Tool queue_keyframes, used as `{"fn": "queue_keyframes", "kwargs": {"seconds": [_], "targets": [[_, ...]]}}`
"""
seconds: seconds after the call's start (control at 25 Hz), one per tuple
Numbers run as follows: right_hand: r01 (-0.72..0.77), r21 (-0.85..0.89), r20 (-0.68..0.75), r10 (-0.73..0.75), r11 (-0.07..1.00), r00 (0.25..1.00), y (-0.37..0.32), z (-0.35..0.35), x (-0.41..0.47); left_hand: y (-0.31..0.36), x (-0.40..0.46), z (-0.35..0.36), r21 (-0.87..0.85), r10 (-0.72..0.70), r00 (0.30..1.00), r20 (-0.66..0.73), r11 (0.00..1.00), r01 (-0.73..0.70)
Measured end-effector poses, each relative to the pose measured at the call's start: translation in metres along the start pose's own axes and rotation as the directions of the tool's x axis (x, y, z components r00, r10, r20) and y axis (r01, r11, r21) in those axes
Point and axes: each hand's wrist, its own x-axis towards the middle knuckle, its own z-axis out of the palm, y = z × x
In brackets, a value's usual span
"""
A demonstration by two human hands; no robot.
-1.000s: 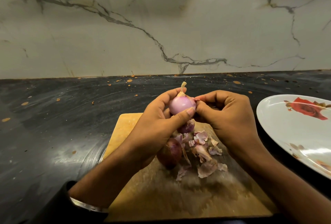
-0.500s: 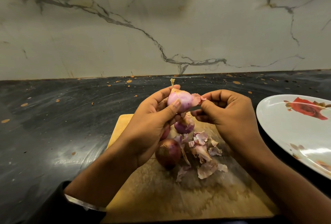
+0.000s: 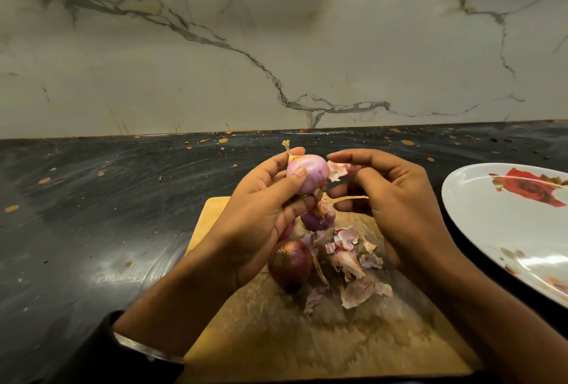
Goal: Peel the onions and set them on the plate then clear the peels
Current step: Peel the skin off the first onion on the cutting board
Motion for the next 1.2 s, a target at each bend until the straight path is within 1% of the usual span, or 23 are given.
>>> {"fn": "queue_keyframes", "kwargs": {"seconds": [0.12, 0.28, 0.36, 0.44, 0.48, 0.6, 0.72, 0.8, 0.92, 1.04, 1.12, 1.2], "targets": [[-0.017, 0.070, 0.011, 0.016, 0.997, 1.000, -0.001, 0.001, 0.000, 0.000, 0.000, 0.000, 0.020, -0.002, 1.000, 0.007, 1.000, 0.002], [0.039, 0.020, 0.002, -0.039, 0.999, 0.999, 0.002, 0.002, -0.001, 0.001, -0.001, 0.000, -0.010, 0.002, 1.000, 0.010, 1.000, -0.002], [0.021, 0.037, -0.034, -0.020, 0.999, 0.999, 0.004, -0.001, 0.001, 0.001, 0.000, 0.000, -0.041, 0.001, 1.000, -0.002, 0.999, -0.001], [-0.011, 0.014, -0.062, 0.011, 1.000, 0.998, 0.004, -0.003, 0.003, 0.002, -0.001, 0.000, -0.051, 0.005, 1.000, -0.013, 0.999, -0.006], [-0.023, -0.023, -0.064, 0.021, 0.999, 0.998, 0.004, -0.003, 0.002, 0.003, -0.001, 0.000, -0.049, 0.006, 1.000, -0.019, 0.999, -0.007], [-0.005, -0.209, -0.063, -0.008, 0.978, 0.998, 0.009, -0.003, 0.003, 0.005, -0.001, -0.001, -0.045, 0.008, 0.999, -0.040, 0.999, -0.010], [0.013, -0.293, -0.070, -0.035, 0.956, 0.997, 0.006, -0.004, 0.004, 0.006, -0.001, -0.002, -0.044, 0.008, 0.999, -0.048, 0.999, -0.010], [0.046, -0.360, -0.030, -0.061, 0.932, 0.998, 0.001, -0.004, 0.003, 0.006, -0.001, -0.002, -0.044, 0.001, 0.998, -0.056, 0.999, -0.004], [0.123, -0.466, 0.077, -0.098, 0.876, 0.992, 0.000, -0.001, -0.003, 0.006, -0.001, -0.001, -0.051, -0.013, 0.998, -0.065, 0.999, 0.010], [0.132, -0.474, 0.142, -0.072, 0.870, 0.987, -0.001, 0.000, -0.006, 0.007, -0.002, 0.000, -0.026, 0.002, 0.998, -0.060, 1.000, -0.003], [0.159, -0.464, 0.130, -0.111, 0.871, 0.985, -0.001, -0.001, -0.004, 0.008, -0.003, 0.001, -0.022, 0.006, 0.998, -0.058, 1.000, -0.007], [0.192, -0.387, 0.110, -0.161, 0.902, 0.981, -0.002, -0.001, -0.003, 0.009, -0.005, 0.002, -0.008, -0.006, 0.998, -0.062, 1.000, 0.006]]}}
